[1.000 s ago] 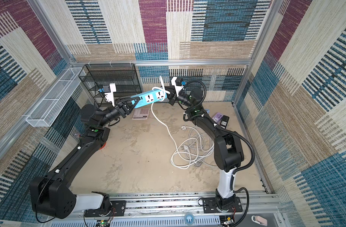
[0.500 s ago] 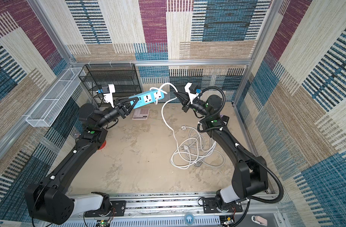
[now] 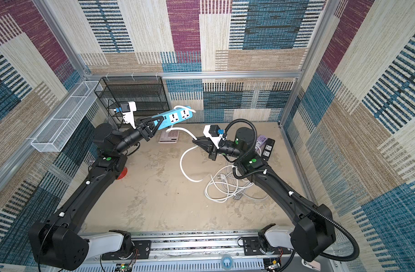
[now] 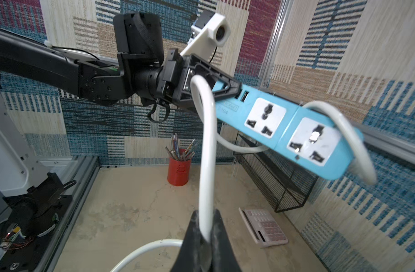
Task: Unwrap the cord wrapped around the power strip
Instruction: Unwrap the power cord from the power strip.
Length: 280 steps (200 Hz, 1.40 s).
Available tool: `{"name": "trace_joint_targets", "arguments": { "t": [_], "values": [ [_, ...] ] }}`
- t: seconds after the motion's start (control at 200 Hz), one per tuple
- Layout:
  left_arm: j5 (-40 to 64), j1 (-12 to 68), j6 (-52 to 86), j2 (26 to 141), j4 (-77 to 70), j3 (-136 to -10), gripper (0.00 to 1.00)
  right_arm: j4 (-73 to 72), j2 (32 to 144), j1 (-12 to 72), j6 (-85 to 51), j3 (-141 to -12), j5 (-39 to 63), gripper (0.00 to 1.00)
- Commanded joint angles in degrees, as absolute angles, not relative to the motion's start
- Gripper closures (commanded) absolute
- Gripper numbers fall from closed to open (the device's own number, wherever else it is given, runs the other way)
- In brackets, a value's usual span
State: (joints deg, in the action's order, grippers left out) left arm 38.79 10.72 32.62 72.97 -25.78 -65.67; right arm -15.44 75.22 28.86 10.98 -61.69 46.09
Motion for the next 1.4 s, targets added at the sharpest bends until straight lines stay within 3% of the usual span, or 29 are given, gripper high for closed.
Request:
{"name": "trace_joint_targets", "arguments": {
  "t": [0.0, 0.411, 0.891, 1.212, 1.397],
  "values": [
    [38.1, 10.6, 30.4, 72.4, -27.9, -65.9, 1.0, -13.1, 77.9, 30.6, 11.7, -60.5, 47.5, 1.0],
    [41.1, 10.8, 37.5, 74.0, -34.4, -65.7, 1.0, -25.9, 96.1, 31.3, 8.1, -61.4, 44.9, 1.0],
    [41.9, 13.0, 39.9, 74.7, -37.7, -65.6, 1.0, -43.9, 117.0, 23.9, -7.8, -80.8, 45.6, 1.0],
    [42.4, 17.1, 40.9, 78.0, -38.3, -65.5, 1.0, -36.9, 121.0, 19.8, -8.1, -101.2, 45.6, 1.0],
    [42.4, 18.6, 41.2, 79.9, -37.1, -66.0, 1.0, -32.7, 116.0, 17.0, -4.7, -103.3, 45.3, 1.0]
  ]
}}
